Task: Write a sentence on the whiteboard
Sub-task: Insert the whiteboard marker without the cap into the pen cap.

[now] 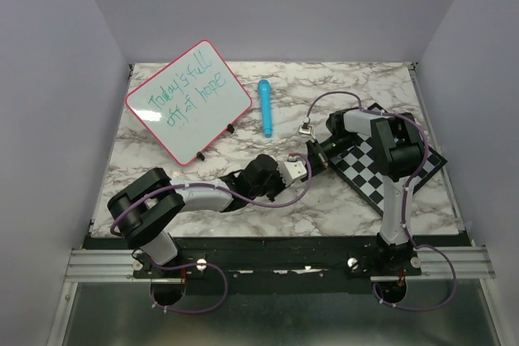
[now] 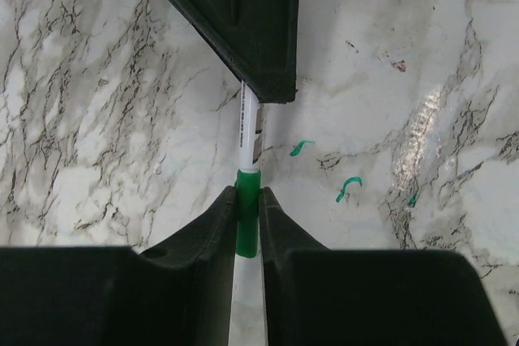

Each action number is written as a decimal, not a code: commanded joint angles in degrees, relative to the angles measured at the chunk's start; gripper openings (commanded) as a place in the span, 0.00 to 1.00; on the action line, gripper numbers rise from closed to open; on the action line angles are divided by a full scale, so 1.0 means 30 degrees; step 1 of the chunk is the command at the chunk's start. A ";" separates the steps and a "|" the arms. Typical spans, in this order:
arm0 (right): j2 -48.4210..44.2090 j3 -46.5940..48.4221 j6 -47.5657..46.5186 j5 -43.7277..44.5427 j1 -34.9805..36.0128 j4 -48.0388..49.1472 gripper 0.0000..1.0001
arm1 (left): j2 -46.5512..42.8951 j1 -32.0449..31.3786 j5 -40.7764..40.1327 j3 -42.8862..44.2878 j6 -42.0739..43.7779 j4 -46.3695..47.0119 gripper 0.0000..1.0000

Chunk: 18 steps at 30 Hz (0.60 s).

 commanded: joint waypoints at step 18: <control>0.0018 -0.0121 0.2018 0.0125 0.0286 0.1653 0.00 | -0.3537 0.0586 -0.1325 -0.1524 -0.0999 0.0687 0.54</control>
